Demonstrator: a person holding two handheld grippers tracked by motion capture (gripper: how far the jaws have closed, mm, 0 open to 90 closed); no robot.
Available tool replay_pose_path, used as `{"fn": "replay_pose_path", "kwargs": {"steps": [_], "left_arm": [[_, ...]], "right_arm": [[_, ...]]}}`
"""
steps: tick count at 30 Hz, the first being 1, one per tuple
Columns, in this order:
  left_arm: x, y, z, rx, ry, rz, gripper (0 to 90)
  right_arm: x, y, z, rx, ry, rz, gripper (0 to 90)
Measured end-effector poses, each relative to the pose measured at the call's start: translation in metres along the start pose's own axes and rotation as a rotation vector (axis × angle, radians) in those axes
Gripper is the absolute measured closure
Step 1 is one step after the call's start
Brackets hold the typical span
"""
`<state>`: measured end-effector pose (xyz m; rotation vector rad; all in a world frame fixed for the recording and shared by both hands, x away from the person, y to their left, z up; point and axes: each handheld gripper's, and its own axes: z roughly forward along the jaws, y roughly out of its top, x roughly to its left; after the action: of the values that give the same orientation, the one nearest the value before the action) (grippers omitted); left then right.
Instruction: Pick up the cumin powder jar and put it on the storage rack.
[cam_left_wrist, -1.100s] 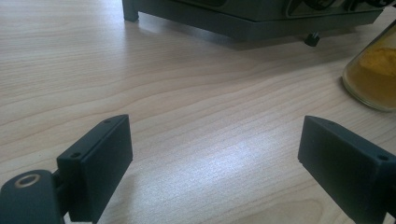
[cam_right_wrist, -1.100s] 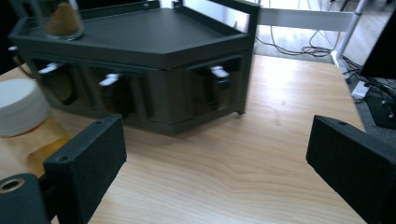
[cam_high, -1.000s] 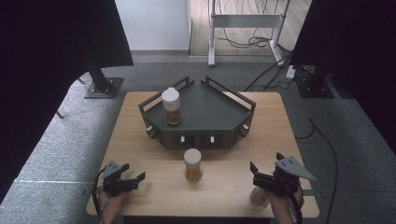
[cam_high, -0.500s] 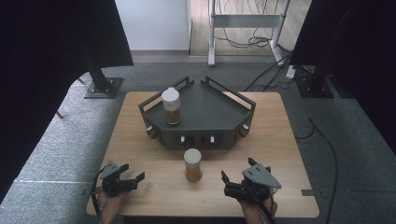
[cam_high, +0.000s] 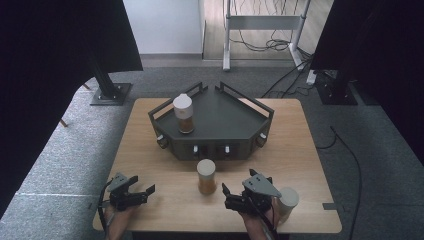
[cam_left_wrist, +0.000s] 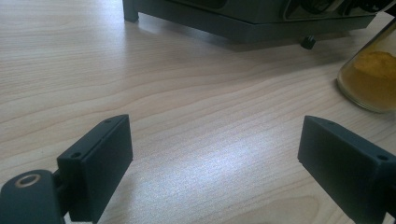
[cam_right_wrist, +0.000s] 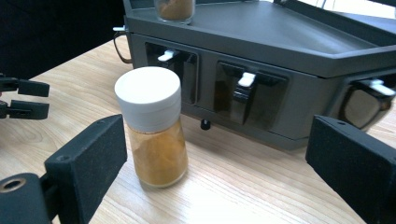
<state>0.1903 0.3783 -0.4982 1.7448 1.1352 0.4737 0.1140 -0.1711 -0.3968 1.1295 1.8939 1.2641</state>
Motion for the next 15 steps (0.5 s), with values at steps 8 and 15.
{"fn": "replay_pose_path", "kwargs": {"steps": [8,15], "left_arm": [[0.000,0.001,0.000,0.004,-0.001,0.003,10.2],[0.000,0.001,0.001,0.007,-0.002,0.004,10.2]], "right_arm": [[0.006,0.003,0.019,0.005,0.037,-0.006,4.7],[0.013,0.009,0.039,0.023,0.074,-0.031,4.7]]}}
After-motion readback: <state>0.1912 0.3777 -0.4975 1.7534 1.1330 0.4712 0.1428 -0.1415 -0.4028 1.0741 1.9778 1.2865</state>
